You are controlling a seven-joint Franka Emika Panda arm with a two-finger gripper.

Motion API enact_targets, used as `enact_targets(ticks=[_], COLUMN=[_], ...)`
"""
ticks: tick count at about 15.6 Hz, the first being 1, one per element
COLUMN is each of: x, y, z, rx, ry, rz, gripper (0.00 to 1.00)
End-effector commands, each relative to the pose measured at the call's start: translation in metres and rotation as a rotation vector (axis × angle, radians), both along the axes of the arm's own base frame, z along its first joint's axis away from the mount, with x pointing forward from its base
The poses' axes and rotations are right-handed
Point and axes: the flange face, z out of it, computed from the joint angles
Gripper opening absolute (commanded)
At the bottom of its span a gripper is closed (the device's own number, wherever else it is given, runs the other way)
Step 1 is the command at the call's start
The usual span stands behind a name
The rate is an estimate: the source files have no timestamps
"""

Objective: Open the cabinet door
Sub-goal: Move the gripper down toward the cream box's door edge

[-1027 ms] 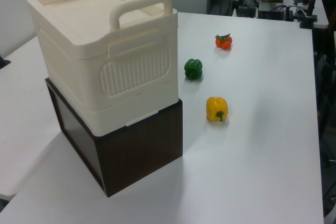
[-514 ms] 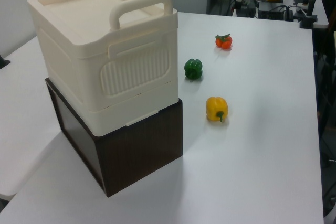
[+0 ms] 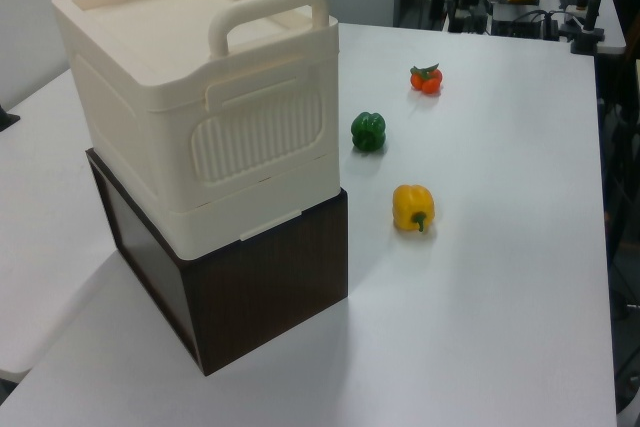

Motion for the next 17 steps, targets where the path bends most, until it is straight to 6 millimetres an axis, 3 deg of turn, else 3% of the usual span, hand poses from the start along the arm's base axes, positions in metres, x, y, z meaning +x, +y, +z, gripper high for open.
enact_targets(ticks=[1,4,8,17], x=[-0.002,-0.001,0.007,0.022], y=[0.052,0.089,0.121,0.173], z=[0.002,0.005,-0.001,-0.005], rx=[0.038,0.062,0.099,0.195], ry=[-0.056,-0.119,-0.185,-0.345], rz=[0.091,0.148,0.179,0.203], gripper=[0.65,0.42,0.33,0.29])
